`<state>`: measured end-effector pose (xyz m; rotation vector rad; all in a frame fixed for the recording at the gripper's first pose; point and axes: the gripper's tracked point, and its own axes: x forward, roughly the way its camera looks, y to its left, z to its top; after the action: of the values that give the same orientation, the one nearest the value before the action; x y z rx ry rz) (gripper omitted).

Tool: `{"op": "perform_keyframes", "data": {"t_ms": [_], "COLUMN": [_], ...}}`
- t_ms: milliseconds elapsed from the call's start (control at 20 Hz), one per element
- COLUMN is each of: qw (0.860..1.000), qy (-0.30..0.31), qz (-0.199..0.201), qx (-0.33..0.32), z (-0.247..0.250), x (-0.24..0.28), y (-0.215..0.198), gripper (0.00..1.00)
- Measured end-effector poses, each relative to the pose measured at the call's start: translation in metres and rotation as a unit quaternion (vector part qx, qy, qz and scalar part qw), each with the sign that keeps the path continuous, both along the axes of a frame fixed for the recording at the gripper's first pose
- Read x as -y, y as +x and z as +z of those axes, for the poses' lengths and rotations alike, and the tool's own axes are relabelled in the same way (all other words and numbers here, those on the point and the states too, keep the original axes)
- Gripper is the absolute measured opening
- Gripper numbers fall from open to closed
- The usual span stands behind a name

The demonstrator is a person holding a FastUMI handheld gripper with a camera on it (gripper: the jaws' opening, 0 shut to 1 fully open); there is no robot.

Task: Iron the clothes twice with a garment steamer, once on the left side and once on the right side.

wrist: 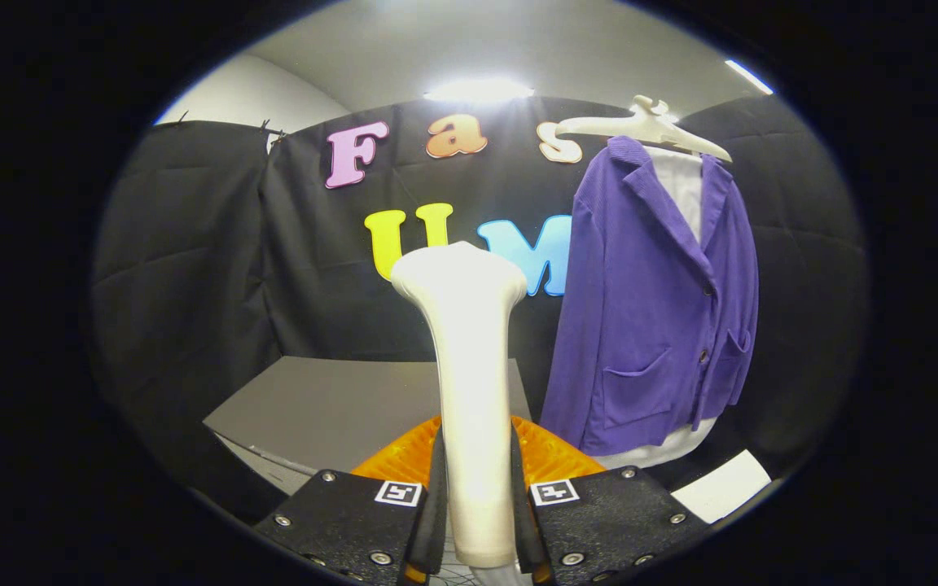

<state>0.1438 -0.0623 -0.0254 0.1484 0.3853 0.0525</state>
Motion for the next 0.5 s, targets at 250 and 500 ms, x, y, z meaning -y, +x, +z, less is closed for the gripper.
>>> {"op": "perform_keyframes", "data": {"t_ms": [250, 500], "qw": [0.999, 0.997], "qy": [-0.016, -0.02], "qz": [-0.006, -0.034], "qx": [0.043, 0.073], "z": [-0.004, -0.003], "x": [0.029, 0.066], "y": [-0.051, -0.077], "gripper": [0.34, 0.34]}}
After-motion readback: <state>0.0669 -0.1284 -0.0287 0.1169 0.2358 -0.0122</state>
